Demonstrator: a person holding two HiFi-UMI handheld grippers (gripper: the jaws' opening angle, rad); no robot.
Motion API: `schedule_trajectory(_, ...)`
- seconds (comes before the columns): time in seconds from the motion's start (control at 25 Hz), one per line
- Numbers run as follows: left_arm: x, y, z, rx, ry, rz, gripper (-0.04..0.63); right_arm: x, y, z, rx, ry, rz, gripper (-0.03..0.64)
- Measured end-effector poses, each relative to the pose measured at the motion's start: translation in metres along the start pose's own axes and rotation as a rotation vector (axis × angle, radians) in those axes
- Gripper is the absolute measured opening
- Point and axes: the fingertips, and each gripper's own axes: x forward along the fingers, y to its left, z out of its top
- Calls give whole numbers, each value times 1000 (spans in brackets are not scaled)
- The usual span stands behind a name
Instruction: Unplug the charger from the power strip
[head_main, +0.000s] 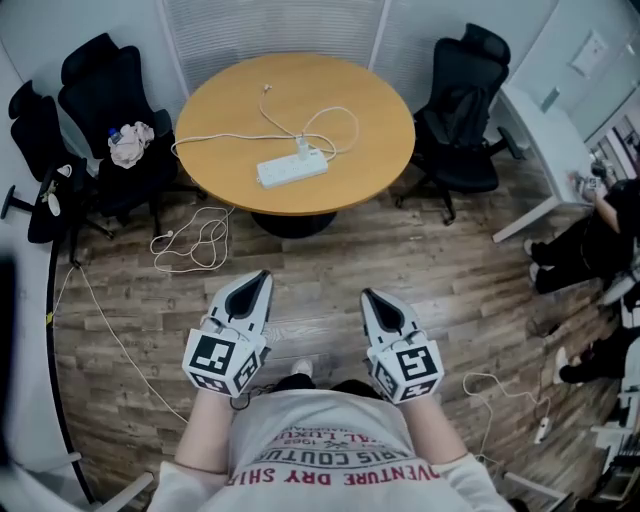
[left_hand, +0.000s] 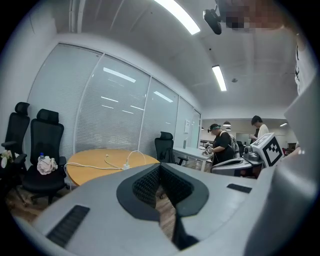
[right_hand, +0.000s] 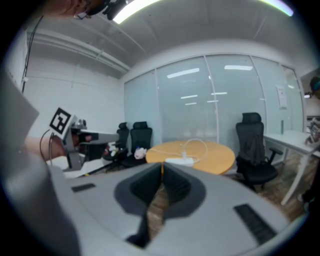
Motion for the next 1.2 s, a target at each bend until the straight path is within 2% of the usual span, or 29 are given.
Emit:
schedule_trajectory(0.16,14,23,-8,-32,13,19,34,31,-8,0,-5,26,12,29)
schedule_trajectory(0.36,43,56,-12,-35,30,73,34,80,-29,8,-3,26,47,29)
schedule_trajectory(0.64,102,102,-7,-31,17,199,32,171,-73,25,-20,19,168,29)
schedule_trajectory(0.8,156,121,8,2,19,253,34,225,-113,50,-47,25,243,29)
schedule_trajectory(1.0,219,155,28,-21,-2,356,34,289,-158,68,-96,91,361,29)
schedule_trajectory(1.2,261,182,20,-44,19,431,32,341,-193,67,-98,144,411,29)
